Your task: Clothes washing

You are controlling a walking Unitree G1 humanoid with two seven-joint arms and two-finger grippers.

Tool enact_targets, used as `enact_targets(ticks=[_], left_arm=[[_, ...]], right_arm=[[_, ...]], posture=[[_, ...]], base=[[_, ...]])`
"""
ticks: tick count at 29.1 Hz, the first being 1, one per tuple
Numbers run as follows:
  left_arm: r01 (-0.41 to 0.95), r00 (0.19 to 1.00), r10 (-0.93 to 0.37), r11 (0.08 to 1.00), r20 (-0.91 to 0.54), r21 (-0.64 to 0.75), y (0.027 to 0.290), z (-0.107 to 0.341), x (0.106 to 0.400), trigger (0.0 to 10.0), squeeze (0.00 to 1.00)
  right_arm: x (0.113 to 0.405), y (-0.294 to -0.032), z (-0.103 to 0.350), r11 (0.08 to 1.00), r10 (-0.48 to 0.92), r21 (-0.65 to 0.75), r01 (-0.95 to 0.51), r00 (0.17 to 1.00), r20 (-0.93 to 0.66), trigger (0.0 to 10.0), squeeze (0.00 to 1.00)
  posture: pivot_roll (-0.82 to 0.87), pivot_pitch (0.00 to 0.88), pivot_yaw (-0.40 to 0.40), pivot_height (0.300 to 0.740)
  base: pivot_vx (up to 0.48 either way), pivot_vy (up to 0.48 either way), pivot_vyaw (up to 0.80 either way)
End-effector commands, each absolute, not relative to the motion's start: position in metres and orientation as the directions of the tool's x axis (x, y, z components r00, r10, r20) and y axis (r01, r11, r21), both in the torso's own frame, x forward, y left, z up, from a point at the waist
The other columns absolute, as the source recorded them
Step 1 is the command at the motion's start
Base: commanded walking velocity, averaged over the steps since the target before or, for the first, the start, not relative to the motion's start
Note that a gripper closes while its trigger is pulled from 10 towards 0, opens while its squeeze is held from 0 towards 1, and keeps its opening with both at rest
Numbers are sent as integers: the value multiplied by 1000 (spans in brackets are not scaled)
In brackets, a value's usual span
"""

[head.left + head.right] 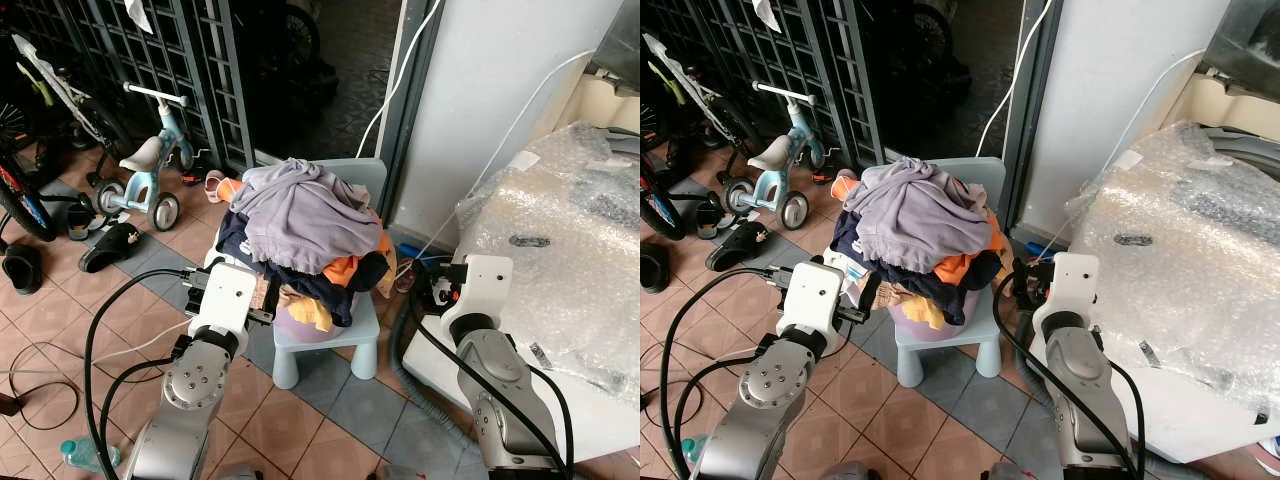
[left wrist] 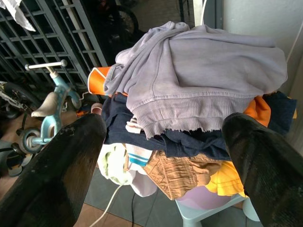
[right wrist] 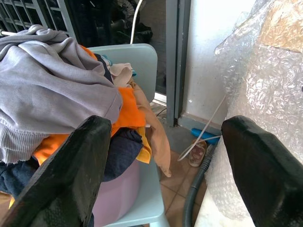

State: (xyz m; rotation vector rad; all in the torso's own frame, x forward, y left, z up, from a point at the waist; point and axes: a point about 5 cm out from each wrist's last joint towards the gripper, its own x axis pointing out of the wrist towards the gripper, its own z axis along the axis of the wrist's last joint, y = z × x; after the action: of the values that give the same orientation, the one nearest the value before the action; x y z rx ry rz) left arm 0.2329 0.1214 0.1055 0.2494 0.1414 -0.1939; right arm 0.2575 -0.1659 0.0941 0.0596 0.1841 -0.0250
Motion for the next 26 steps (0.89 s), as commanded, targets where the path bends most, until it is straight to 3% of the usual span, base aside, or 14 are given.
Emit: enact_targets(ticks=[1, 8, 9, 11, 18, 26], left_arm=[[213, 970, -178, 949, -164, 233, 121, 106, 234, 10000, 0], [212, 971, -176, 949, -164, 233, 121, 105, 234, 10000, 0], [92, 993, -80, 986, -91, 141, 135, 113, 256, 10000, 0], [40, 997, -34, 995, -64, 96, 142, 115, 263, 10000, 0], [-31, 998, 37, 989, -44, 148, 150, 113, 263, 10000, 0], [2, 1000, 1, 995, -31, 96, 147, 108, 263, 10000, 0]], right_arm=[[259, -166, 95, 998, -20, 56, 31, 983, -185, 10000, 0], [260, -165, 96, 999, -15, 47, 24, 983, -184, 10000, 0], [262, -162, 98, 998, 34, 57, -26, 988, -149, 10000, 0], [262, -160, 99, 997, 51, 61, -43, 989, -135, 10000, 0], [261, -162, 99, 998, 55, 45, -49, 991, -125, 10000, 0], [259, -162, 102, 991, 108, -67, -113, 991, -80, 10000, 0]], posture=[[-36, 0, 5, 740], [0, 0, 0, 740], [-82, 0, 56, 740], [-81, 0, 54, 740], [-84, 0, 48, 740], [-88, 0, 46, 740]], base=[[0, 0, 0], [0, 0, 0], [0, 0, 0], [0, 0, 0], [0, 0, 0], [35, 0, 0]])
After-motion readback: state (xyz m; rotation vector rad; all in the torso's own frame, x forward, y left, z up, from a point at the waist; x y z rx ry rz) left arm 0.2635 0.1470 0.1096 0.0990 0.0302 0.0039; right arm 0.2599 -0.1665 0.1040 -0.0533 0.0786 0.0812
